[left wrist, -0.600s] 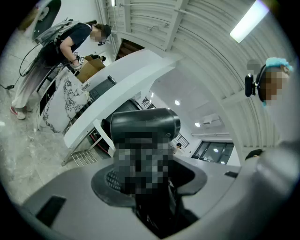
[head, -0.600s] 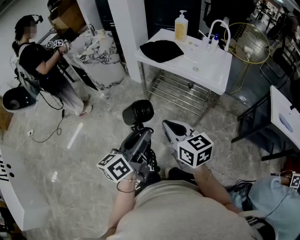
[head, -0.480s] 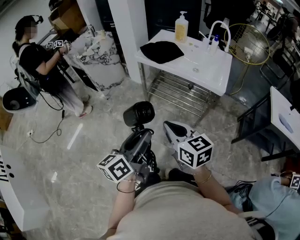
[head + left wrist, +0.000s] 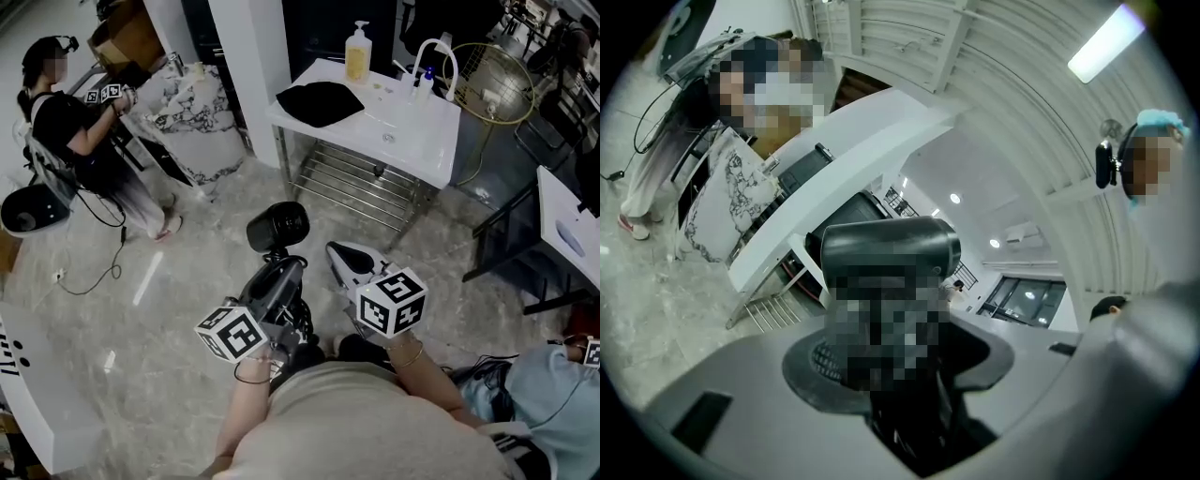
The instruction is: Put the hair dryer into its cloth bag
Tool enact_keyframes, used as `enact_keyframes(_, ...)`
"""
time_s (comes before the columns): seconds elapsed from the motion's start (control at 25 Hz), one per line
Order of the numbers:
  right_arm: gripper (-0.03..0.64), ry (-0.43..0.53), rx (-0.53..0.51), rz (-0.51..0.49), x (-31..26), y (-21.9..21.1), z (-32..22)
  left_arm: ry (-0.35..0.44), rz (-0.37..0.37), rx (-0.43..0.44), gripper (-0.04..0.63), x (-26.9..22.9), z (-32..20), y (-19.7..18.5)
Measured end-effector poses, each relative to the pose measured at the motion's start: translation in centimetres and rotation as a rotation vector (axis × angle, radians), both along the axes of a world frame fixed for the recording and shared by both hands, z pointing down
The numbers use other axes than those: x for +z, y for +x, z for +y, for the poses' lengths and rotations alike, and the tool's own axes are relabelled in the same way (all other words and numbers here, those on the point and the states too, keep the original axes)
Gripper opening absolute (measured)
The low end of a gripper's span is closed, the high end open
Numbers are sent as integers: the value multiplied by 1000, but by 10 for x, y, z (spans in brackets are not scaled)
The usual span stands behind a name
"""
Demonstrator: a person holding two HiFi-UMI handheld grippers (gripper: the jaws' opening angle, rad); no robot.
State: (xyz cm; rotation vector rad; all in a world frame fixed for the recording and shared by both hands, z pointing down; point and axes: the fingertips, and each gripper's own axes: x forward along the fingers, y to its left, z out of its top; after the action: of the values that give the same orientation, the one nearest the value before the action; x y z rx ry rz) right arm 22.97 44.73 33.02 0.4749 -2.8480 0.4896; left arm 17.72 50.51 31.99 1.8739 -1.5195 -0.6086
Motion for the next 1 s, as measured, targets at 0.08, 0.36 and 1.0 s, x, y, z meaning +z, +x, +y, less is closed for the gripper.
enact_keyframes(0.08,-2,1,14,-8,-2,-2,0,0,4,10,222,0,0,-4)
enact_keyframes(0.36,-2,-23,32,23,10,-17,-1,-16,9,26,222,6,-5,-21)
enact_keyframes(1.0,-2,-63,60,-19,26,-68,-128,-41,15,-9,222,33,-113,-85)
